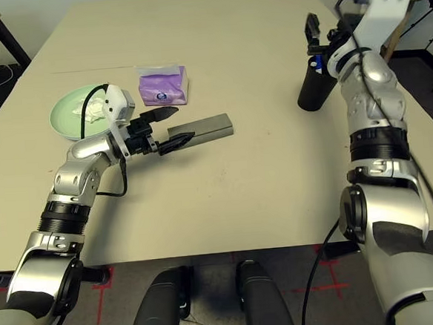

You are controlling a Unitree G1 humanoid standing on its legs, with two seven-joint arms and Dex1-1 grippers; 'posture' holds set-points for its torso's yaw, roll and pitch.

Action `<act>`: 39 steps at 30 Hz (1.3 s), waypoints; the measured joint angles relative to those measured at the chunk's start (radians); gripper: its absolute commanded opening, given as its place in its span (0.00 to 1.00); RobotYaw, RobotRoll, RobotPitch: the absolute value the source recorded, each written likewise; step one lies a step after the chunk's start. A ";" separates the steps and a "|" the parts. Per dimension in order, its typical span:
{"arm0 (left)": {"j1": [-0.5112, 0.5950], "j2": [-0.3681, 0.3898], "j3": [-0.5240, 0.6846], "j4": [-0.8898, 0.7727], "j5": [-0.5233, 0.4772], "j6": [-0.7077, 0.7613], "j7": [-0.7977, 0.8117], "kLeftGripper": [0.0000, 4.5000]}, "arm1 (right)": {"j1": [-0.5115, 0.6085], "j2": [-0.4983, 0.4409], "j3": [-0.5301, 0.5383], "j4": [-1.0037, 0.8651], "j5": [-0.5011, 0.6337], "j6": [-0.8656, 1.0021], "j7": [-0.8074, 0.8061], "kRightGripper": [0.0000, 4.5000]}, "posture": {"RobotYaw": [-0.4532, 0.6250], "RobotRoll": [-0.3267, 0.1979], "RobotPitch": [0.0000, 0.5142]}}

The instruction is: Organize and tidy the items on the table.

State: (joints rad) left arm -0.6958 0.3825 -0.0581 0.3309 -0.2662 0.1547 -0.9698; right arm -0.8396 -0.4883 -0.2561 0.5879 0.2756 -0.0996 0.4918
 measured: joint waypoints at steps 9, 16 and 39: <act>-0.002 -0.055 0.113 0.082 0.127 -0.137 0.444 1.00 | 0.208 0.071 0.015 -0.091 0.035 0.018 0.108 0.99 | 0.58 0.62 0.14; 0.094 -0.120 0.269 0.035 0.151 -0.067 0.836 1.00 | 0.347 0.195 0.029 -0.250 -0.006 0.133 -0.121 0.99 | 0.58 0.62 0.13; 0.285 -0.049 0.327 -0.031 0.064 -0.148 0.674 1.00 | 0.390 0.168 -0.053 -0.223 -0.029 0.016 -0.279 0.99 | 0.54 0.62 0.11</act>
State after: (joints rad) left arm -0.4113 0.3336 0.2686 0.3004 -0.2026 0.0063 -0.2960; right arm -0.4501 -0.3200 -0.3090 0.3647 0.2467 -0.0835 0.2125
